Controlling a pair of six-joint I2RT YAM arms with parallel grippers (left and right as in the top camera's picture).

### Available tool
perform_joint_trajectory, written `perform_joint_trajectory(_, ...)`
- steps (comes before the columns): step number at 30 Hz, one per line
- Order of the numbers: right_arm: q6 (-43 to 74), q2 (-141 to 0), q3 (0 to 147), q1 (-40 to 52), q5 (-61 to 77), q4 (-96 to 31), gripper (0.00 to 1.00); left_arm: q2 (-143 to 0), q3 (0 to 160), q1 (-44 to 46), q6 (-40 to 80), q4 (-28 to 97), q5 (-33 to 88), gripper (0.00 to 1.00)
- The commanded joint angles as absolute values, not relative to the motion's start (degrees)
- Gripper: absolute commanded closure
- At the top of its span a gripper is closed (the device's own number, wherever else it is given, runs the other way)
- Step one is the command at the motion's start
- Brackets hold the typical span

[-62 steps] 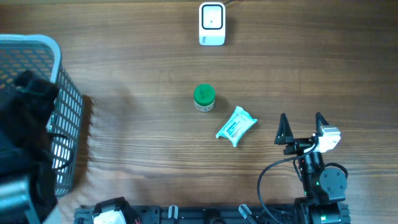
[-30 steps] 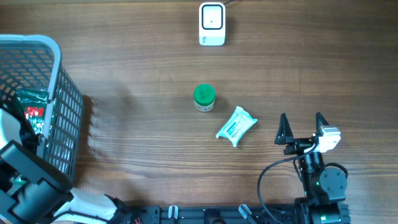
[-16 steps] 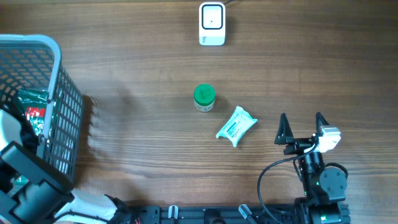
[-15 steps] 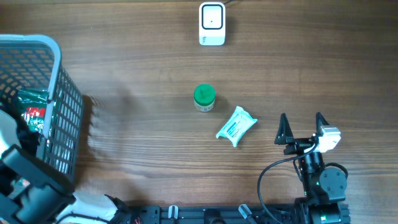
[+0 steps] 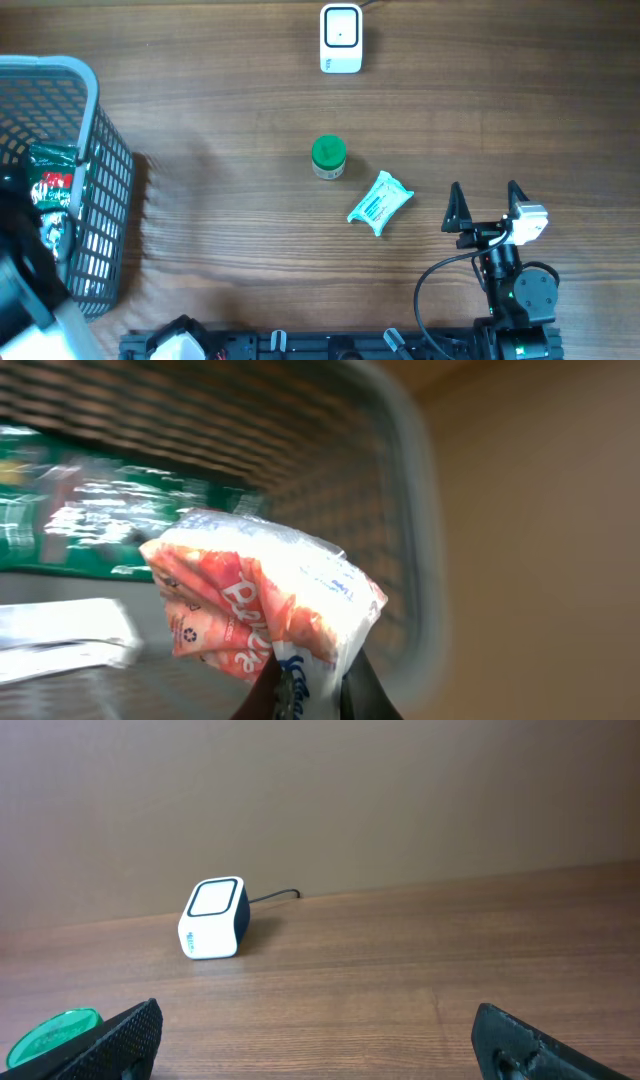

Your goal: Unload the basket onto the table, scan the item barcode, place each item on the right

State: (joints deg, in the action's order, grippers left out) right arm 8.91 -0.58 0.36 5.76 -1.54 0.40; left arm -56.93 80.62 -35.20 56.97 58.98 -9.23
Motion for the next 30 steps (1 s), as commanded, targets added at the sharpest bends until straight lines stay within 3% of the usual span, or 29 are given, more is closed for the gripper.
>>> perform_joint_trajectory(1, 9.1, -0.54, 0.3, 5.78, -1.3, 0.54, 0.0, -49.56, 81.12, -26.26, 55.2, 57.14, 1.48, 0.96)
perform_joint_trajectory(4, 9.08, -0.54, 0.3, 5.78, -1.3, 0.54, 0.0, -51.35, 81.1, -17.47, 49.87, 59.05, 12.43, 0.96)
perform_joint_trajectory(8, 9.1, -0.54, 0.3, 5.78, -1.3, 0.54, 0.0, -61.6, 81.1, -1.43, 49.69, 70.72, 15.66, 0.96)
perform_joint_trajectory(14, 9.1, -0.54, 0.3, 5.78, -1.3, 0.54, 0.0, -83.92, 81.06, 13.89, 49.67, 78.46, 20.36, 0.96)
perform_joint_trajectory(19, 9.1, -0.54, 0.3, 5.78, -1.3, 0.54, 0.0, -95.0, 80.62, 21.69, 57.1, 77.06, 5.58, 0.96)
perform_joint_trajectory(27, 9.13, -0.54, 0.3, 5.78, -1.3, 0.54, 0.0, -103.31, 80.58, 38.85, 59.2, 62.22, 0.1, 0.96)
perform_joint_trajectory(30, 9.13, -0.54, 0.3, 5.78, -1.3, 0.54, 0.0, -105.14, 80.58, 42.28, 59.2, 62.89, -3.05, 0.96)
